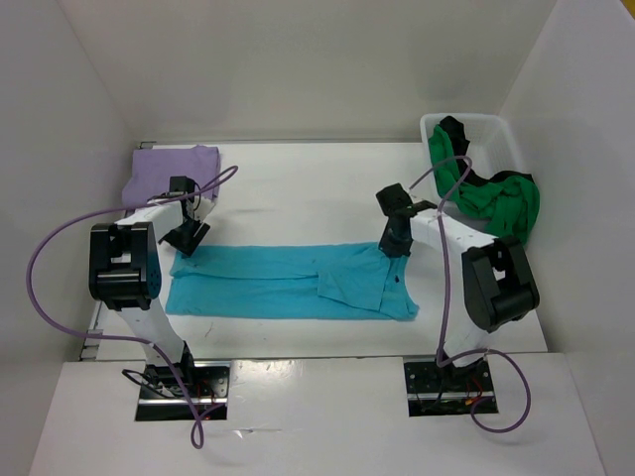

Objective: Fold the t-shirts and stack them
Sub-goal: Fold the other side of the tshirt into a rectangle, then rotate the tshirt 90 degrees

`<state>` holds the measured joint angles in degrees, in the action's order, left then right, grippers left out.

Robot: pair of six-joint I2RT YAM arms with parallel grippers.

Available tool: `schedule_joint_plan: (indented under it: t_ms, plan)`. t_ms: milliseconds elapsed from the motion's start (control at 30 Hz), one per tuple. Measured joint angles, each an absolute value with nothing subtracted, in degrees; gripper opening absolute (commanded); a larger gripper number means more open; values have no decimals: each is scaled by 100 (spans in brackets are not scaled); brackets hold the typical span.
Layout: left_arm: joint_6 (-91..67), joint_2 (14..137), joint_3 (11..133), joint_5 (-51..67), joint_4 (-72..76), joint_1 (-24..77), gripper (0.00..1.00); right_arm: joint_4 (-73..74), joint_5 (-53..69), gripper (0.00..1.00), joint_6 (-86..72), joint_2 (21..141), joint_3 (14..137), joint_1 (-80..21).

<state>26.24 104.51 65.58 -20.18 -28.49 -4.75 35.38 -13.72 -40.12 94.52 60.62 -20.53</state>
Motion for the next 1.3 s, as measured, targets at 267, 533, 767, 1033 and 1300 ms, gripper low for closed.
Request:
schedule_joint_plan:
  t_ms: [267, 533, 767, 1033, 1300]
  plan:
    - [2521, 10460, 6556, -2075, -2847, -475, 76, 3708, -1146, 45, -4259, 9828, 5867, -1691]
    - [2523, 10422, 6549, -1973, -2882, -521, 76, 3745, -989, 57, -4322, 9470, 5728, -1420]
    - [2512, 10130, 6709, -1487, -3503, -624, 76, 4342, -1138, 61, -4908, 7854, 5677, -1450]
    - [2499, 9854, 7024, -1201, -3573, -624, 77, 5076, -989, 63, -6591, 5699, 4499, -1647]
    - [2460, 10466, 7061, -1341, -3229, -624, 77, 5288, -416, 63, -7736, 5725, 3651, -2036]
